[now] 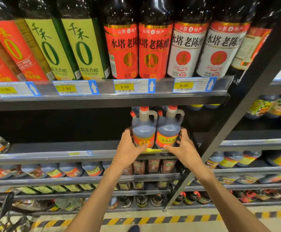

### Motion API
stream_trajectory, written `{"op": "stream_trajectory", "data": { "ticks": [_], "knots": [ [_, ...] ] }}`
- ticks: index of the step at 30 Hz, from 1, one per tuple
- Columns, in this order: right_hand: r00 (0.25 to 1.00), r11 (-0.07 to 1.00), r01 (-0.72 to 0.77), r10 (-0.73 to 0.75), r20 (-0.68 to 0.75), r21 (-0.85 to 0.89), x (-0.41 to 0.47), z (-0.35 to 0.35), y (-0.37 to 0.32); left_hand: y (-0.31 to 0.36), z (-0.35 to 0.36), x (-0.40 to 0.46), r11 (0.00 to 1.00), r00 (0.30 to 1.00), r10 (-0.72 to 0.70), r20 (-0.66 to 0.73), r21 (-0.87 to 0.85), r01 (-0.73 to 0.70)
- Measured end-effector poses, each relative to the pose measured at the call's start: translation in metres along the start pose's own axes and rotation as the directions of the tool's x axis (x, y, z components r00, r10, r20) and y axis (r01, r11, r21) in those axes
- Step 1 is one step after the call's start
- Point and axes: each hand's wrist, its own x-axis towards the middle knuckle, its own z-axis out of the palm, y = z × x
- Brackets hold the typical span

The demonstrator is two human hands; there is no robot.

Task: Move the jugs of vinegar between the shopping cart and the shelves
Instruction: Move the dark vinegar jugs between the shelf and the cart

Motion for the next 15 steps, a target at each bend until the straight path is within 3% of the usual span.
{"op": "stream_trajectory", "data": {
  "ticks": [6, 15],
  "knots": [
    [0.997, 0.999, -0.004, 0.007, 0.077, -0.035, 0.005, -0.0062, 0.0014, -0.0017, 0.0022, 0.002, 0.999, 0.998, 0.028, -0.052, 0.027, -0.027],
    [0.998, 0.998, 0.005, -0.001, 0.062, -0.06, 0.0004, -0.0019, -0.0018, 0.0056, 0.0026, -0.0026, 0.997, 0.998, 0.04, -0.055, 0.073, -0.036]
  ]
}}
